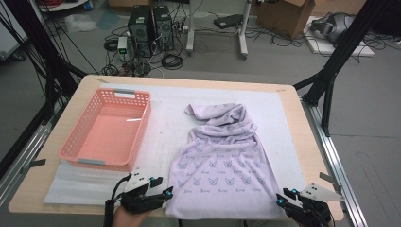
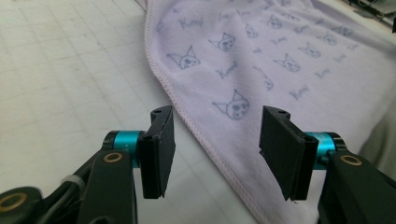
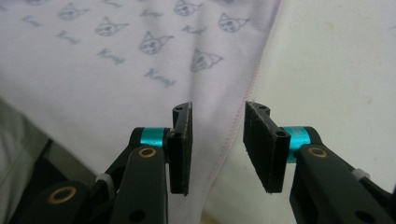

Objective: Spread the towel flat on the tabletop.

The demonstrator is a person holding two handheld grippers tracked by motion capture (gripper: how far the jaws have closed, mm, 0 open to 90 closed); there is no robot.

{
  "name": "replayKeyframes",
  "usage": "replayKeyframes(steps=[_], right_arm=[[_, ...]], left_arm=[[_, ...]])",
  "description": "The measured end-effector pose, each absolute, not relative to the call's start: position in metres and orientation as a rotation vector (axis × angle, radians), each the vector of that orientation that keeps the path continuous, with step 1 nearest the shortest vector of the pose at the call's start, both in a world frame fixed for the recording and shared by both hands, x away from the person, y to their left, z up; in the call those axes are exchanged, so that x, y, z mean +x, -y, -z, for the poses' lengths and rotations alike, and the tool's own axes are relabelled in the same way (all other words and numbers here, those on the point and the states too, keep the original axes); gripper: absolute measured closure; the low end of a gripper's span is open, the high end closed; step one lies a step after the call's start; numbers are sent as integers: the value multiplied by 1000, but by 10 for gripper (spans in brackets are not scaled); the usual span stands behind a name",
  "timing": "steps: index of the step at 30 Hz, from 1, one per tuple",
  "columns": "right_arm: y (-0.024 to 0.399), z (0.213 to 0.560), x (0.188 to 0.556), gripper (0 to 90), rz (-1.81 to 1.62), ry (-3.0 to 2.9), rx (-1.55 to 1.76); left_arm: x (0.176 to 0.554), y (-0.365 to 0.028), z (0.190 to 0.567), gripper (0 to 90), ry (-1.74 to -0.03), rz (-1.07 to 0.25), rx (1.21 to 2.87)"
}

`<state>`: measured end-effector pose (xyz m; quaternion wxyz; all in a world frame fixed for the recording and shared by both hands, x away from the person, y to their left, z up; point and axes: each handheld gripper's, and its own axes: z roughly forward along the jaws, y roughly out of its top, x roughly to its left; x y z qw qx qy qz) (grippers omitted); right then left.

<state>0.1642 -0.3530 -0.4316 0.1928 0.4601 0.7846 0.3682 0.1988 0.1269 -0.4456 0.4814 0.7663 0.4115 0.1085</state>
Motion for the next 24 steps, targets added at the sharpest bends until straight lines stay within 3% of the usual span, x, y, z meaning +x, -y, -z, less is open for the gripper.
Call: replayKeyframes(steps=[3,4,6,7,8,9,17,21,24], right_arm=[[350,437,173,621,-1009,-2205,1303],[349,439,175,621,-1000,-2204,1311],[348,440,180,618,-994,-2197,1314],[348,440,180,618,-994,-2197,1314],[348,441,181,614,-996,-2194,1318],[348,441,183,608,-994,-2192,1321],[344,439,188,596,-1034,-2172,1335],[335,441,194,596,-1030,-2193,1322],[323,444,199,643,-1016,-2233,1301]], left_arm=[[206,-112,453,482,-1000,-250,1920],[203,-102,454,505,-987,-330,1966],[201,-99,454,697,-978,-392,1998],[200,-98,453,697,-964,-419,2013],[199,-97,452,824,-951,-397,2022],[197,-96,452,852,-950,-411,2028],[156,-141,448,863,-953,-348,2050],[148,-147,449,860,-924,-326,2053],[152,-146,450,820,-920,-304,2029]])
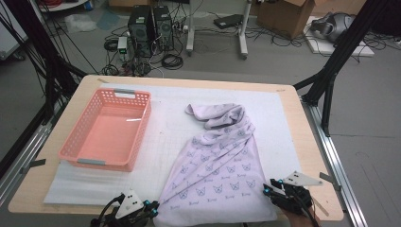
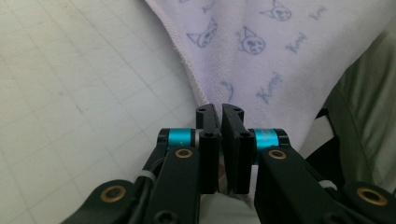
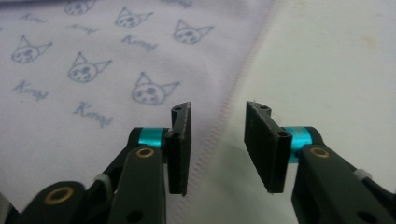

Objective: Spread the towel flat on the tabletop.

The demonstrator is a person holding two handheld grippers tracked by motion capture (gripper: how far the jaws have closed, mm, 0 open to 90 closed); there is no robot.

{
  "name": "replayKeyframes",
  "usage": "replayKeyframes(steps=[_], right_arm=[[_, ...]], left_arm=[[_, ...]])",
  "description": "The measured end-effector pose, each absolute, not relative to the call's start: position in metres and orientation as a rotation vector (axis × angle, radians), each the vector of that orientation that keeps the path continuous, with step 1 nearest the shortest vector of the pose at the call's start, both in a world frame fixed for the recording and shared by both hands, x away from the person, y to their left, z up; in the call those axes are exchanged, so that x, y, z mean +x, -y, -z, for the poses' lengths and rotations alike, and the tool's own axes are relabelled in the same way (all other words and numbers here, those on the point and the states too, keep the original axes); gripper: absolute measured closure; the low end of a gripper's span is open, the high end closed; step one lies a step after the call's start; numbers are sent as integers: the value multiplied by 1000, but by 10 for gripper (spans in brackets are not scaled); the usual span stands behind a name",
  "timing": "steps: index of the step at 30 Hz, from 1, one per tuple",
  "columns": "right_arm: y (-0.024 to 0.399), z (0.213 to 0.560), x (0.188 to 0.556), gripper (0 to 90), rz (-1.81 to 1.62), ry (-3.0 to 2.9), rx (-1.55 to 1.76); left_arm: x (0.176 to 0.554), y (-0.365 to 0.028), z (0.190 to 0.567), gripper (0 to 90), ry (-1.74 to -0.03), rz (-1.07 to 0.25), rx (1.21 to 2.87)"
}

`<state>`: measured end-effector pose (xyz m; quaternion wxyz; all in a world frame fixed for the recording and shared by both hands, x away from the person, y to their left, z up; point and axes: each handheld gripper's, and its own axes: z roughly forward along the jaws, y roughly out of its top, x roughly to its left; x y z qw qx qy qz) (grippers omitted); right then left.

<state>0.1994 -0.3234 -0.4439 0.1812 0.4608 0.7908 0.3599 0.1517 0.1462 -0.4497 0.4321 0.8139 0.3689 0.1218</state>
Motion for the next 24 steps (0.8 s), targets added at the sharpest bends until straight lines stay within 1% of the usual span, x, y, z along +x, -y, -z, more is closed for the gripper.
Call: replayKeyframes(steps=[1,2,3,5,6,8,9,11,12,13,17,18,19,20,21,22,23,24], right_arm=[[320,446,201,702,-1003,-2256,1278],[318,445,200,827,-1018,-2271,1262],[318,445,198,860,-1023,-2292,1249],[320,443,194,877,-993,-2304,1232],[326,441,185,883,-973,-2316,1240],[329,440,181,883,-961,-2317,1242],[340,440,166,883,-944,-2314,1252],[349,440,154,883,-938,-2309,1264],[349,440,154,883,-938,-2309,1264],[356,439,140,884,-929,-2324,1278],[360,438,131,883,-910,-2344,1271],[360,437,130,867,-932,-2340,1268],[359,436,131,828,-950,-2329,1274],[358,435,133,771,-966,-2317,1278],[357,434,135,741,-974,-2306,1283],[357,434,135,741,-974,-2306,1283],[355,434,138,725,-982,-2294,1280],[353,433,143,716,-988,-2286,1279]], left_arm=[[154,-146,450,734,-928,-296,2016],[156,-145,450,643,-931,-294,2002],[157,-144,450,643,-932,-293,1986],[163,-141,447,585,-932,-301,1957],[169,-138,444,553,-927,-313,1933],[174,-136,443,548,-926,-317,1923],[180,-133,442,518,-929,-323,1909],[194,-126,443,511,-951,-313,1892],[194,-126,443,511,-951,-313,1892],[199,-123,445,511,-958,-297,1885],[212,-113,450,502,-972,-284,1907],[215,-110,452,507,-973,-279,1920],[217,-103,456,540,-965,-282,1954],[214,-101,456,591,-954,-346,1969],[214,-101,456,721,-954,-346,1969],[212,-100,456,721,-930,-402,1999],[210,-100,454,866,-932,-391,2010],[207,-100,453,866,-929,-402,2026]])
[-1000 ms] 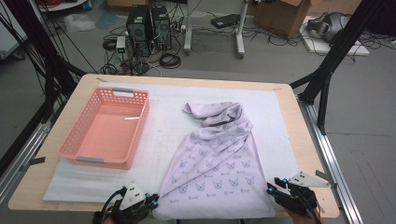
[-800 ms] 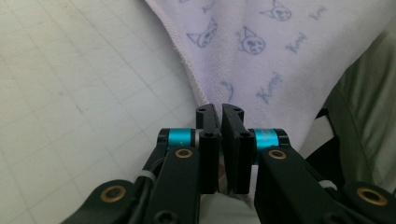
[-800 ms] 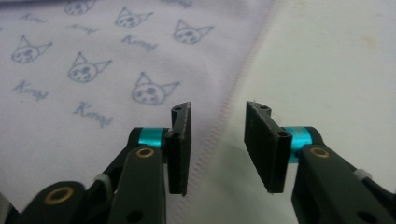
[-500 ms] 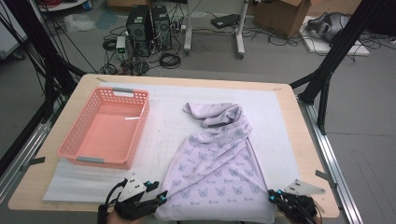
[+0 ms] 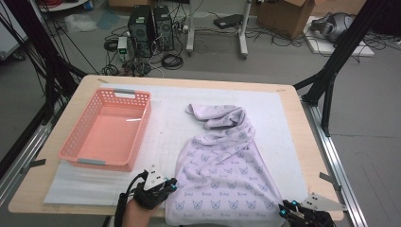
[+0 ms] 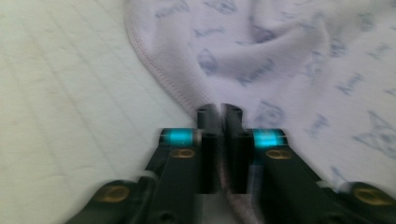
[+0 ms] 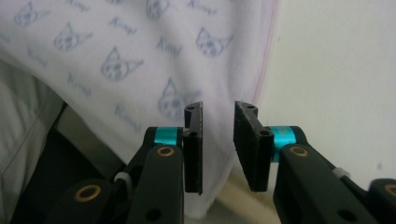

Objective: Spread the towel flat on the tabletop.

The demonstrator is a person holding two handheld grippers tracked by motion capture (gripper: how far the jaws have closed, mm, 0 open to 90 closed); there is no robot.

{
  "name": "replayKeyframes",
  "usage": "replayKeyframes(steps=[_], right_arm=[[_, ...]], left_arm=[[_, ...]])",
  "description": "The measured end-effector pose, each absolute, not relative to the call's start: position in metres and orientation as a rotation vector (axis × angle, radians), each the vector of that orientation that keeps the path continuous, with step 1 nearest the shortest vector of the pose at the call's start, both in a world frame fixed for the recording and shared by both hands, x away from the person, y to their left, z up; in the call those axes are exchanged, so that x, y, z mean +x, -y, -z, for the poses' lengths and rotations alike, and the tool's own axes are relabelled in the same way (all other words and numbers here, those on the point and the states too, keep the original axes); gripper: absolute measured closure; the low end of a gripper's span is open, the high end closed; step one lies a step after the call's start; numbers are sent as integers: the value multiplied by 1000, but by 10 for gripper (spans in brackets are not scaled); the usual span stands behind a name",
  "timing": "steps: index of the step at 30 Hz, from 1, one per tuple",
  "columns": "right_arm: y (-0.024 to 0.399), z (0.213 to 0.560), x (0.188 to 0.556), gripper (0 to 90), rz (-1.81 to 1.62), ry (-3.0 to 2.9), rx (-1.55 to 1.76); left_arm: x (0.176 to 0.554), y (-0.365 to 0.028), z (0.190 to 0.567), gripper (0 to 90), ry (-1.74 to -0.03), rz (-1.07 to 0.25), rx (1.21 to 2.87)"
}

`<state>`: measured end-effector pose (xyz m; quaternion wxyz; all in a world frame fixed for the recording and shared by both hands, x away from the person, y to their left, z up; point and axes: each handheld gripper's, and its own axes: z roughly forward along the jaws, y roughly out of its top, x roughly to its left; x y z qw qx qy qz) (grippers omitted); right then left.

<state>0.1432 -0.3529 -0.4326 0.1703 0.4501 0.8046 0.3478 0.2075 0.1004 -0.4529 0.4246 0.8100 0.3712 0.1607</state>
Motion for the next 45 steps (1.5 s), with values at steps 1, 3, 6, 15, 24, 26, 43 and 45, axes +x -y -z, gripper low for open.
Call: replayKeyframes(steps=[1,3,6,15,24,26,43,45], right_arm=[[349,431,153,711,-990,-2270,1275],[347,430,163,711,-1006,-2252,1278],[342,430,188,708,-1043,-2213,1301],[319,437,247,621,-1041,-2154,1324],[327,443,259,885,-971,-2229,1317],[333,441,247,887,-932,-2243,1297],[371,431,204,695,-958,-2195,1309],[369,430,207,694,-966,-2192,1303]], left_arm=[[202,-105,451,868,-930,-391,2036],[193,-115,450,869,-929,-378,2043],[183,-126,450,868,-927,-360,2039],[174,-136,447,713,-910,-331,1993],[197,-138,443,532,-950,-331,1873],[204,-135,443,532,-945,-323,1870],[289,-96,438,613,-989,-279,1878],[304,-89,439,616,-1006,-270,1887]])
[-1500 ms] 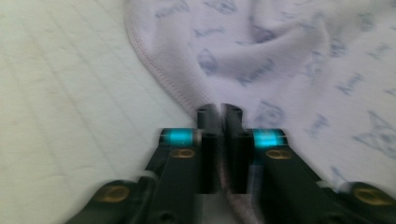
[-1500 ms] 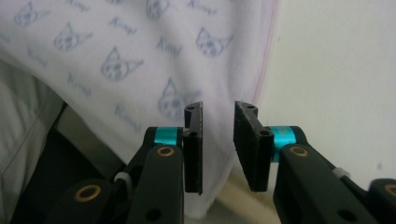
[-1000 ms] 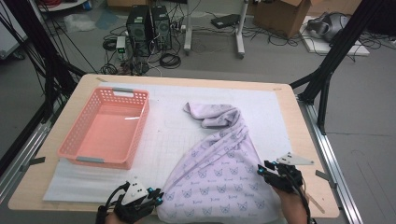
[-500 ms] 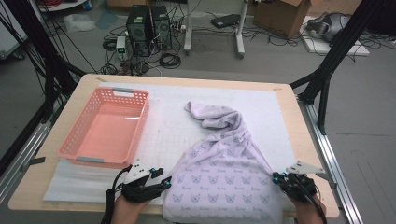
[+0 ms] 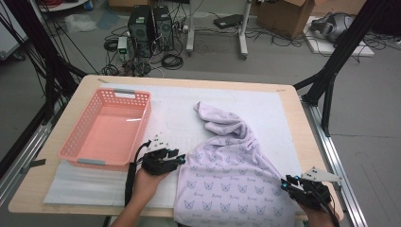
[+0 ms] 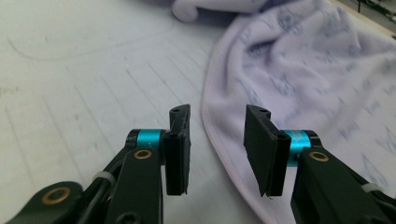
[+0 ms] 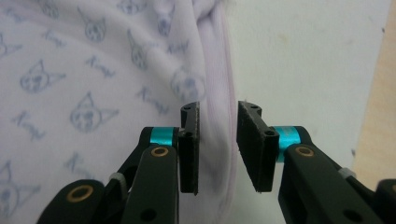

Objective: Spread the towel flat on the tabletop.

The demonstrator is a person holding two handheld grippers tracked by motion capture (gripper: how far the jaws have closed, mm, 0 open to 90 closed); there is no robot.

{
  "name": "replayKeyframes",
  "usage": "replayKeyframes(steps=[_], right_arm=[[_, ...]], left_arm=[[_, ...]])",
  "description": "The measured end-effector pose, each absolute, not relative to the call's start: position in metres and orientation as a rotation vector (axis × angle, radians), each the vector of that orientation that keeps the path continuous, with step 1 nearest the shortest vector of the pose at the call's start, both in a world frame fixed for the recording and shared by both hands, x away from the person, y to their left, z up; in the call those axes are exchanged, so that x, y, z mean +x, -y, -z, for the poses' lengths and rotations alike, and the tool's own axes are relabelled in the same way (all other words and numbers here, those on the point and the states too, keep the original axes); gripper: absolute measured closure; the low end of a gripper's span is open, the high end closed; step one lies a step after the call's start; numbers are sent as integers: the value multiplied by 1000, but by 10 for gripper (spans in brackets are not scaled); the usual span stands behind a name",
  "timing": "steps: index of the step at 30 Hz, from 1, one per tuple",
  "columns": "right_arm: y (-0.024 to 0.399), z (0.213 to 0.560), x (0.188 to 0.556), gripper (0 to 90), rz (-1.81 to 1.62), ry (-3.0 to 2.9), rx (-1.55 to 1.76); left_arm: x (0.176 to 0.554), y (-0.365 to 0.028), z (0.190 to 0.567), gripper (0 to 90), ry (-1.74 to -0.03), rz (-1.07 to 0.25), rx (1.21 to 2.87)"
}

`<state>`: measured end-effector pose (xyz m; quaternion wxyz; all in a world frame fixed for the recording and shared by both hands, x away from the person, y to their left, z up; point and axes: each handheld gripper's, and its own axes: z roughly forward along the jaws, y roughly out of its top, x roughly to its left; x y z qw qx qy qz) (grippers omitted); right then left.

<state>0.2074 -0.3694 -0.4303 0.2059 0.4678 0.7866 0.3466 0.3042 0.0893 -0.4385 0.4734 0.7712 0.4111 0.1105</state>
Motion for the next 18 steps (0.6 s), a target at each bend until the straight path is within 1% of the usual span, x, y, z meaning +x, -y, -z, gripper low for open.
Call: replayKeyframes(steps=[1,3,5,7,10,13,15,17,18], right_arm=[[365,429,216,687,-974,-2193,1292],[363,429,219,686,-977,-2195,1287],[357,430,231,682,-971,-2209,1264],[353,430,237,679,-971,-2214,1259],[350,431,243,676,-985,-2213,1258],[349,432,245,672,-992,-2211,1254],[348,433,245,672,-1000,-2209,1260],[350,432,244,670,-995,-2201,1258],[351,432,243,670,-995,-2195,1257]], left_arm=[[316,-82,441,618,-1020,-265,1908],[321,-79,443,628,-1031,-254,1903],[331,-72,445,632,-1037,-263,1947],[342,-63,443,630,-1047,-285,1922],[349,-55,442,587,-1048,-292,1956],[356,-38,441,569,-1015,-310,2005],[361,-20,442,509,-985,-305,2083],[360,-14,443,488,-968,-310,2098],[358,-9,444,473,-952,-334,2110]])
